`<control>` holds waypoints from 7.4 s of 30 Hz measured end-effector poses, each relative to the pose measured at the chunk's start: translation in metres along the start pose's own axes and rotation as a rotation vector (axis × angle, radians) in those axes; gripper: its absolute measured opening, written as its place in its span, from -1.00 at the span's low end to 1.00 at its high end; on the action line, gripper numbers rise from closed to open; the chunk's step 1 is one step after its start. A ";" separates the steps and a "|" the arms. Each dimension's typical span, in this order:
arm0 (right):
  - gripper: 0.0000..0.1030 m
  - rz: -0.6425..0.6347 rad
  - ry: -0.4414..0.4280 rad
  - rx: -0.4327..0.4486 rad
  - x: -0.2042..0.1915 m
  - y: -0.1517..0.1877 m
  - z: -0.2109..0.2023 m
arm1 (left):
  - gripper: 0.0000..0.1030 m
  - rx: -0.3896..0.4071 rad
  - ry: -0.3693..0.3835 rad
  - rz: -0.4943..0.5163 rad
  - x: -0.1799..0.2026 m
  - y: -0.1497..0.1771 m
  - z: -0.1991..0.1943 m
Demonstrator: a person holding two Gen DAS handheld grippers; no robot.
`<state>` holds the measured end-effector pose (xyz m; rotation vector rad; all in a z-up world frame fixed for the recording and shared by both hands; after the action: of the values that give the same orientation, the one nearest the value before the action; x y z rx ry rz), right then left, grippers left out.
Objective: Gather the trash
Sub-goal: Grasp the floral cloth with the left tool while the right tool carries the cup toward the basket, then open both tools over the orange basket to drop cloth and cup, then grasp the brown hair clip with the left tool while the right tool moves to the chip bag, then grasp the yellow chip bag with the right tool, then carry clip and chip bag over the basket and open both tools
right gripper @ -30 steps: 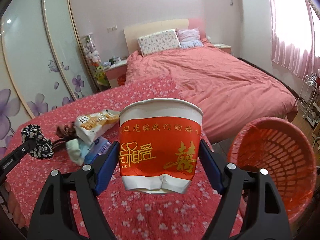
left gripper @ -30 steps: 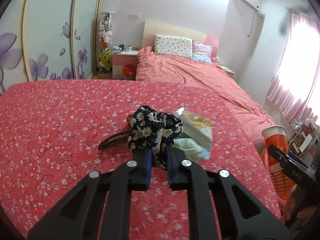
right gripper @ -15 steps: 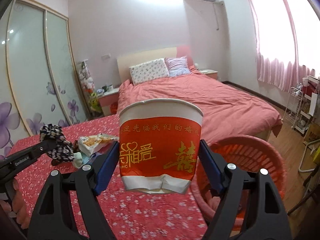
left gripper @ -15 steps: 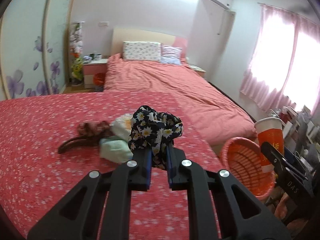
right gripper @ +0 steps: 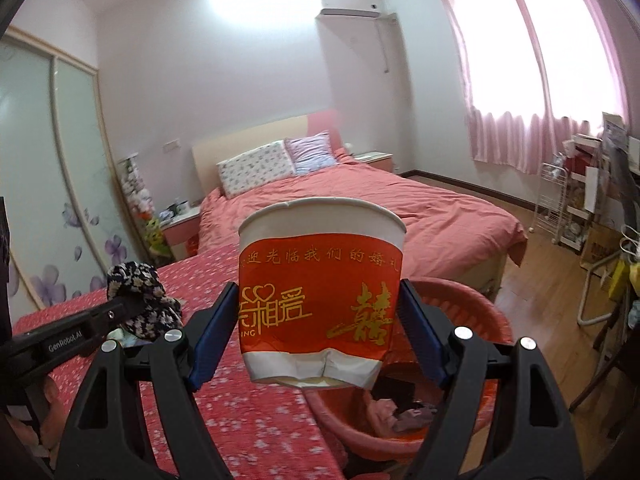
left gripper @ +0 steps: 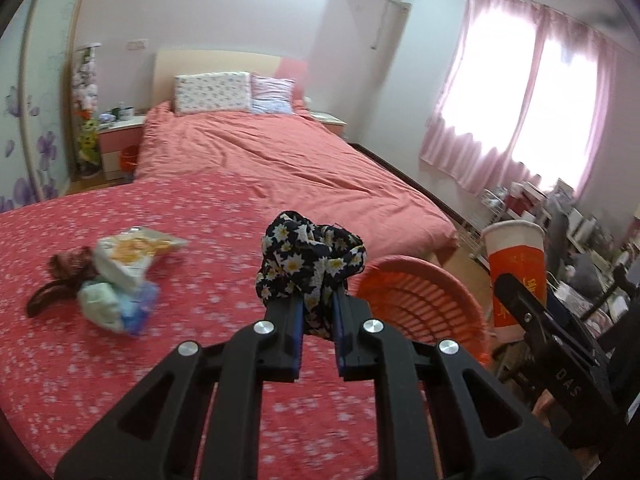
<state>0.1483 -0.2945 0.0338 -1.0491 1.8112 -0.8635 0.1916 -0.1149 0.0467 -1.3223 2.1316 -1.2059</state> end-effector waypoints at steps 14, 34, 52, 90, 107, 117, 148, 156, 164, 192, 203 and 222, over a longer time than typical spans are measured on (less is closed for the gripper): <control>0.51 0.083 0.087 0.023 0.054 0.000 0.011 | -0.75 -0.058 0.141 0.077 0.065 -0.004 0.060; 0.65 0.252 0.092 -0.098 0.100 0.008 0.045 | -0.02 -0.244 0.172 0.104 0.086 0.029 0.155; 0.66 0.091 0.222 -0.127 0.070 0.019 0.035 | 0.36 -0.201 -0.145 0.089 -0.023 0.047 0.091; 0.66 -0.153 0.019 -0.386 -0.086 0.086 0.075 | -0.33 -0.256 -0.465 -0.016 -0.315 0.078 0.042; 0.66 -0.160 -0.004 -0.424 -0.107 0.103 0.081 | -0.46 -0.284 -0.466 -0.053 -0.300 0.073 0.061; 0.66 -0.165 -0.027 -0.425 -0.113 0.101 0.082 | -0.74 -0.272 -0.453 -0.141 -0.317 0.101 0.019; -0.07 -0.017 -0.168 -0.532 -0.246 0.090 0.168 | -0.68 -0.216 -0.434 -0.308 -0.360 0.130 -0.021; -0.26 0.035 -0.129 -0.630 -0.249 0.104 0.187 | -0.68 -0.220 -0.439 -0.304 -0.355 0.128 -0.019; -0.87 0.044 -0.150 -0.620 -0.247 0.105 0.179 | -0.68 -0.218 -0.435 -0.309 -0.354 0.127 -0.018; -0.89 -0.073 -0.012 -0.396 -0.160 0.073 0.121 | -0.73 -0.149 -0.428 -0.251 -0.328 0.113 -0.038; -0.89 -0.094 -0.019 -0.269 -0.131 0.055 0.071 | -0.73 -0.110 -0.349 -0.184 -0.252 0.075 -0.052; -0.89 -0.027 0.131 -0.117 -0.024 0.019 0.023 | -0.73 -0.088 0.001 0.010 -0.052 0.014 0.009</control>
<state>0.1699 -0.2682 0.0167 -1.1147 1.9818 -0.8685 0.2152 -0.0718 0.0234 -1.3463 2.2126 -1.1212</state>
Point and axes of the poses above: each gripper's, at about its wrist camera, not at the fingertips, and z roughly the way its jaws point, x to its right, y to its underside, the point moved 3 cm from there along z, roughly the way its jaws point, and after that the axes turned 7 degrees about z, right-handed, at the moved point
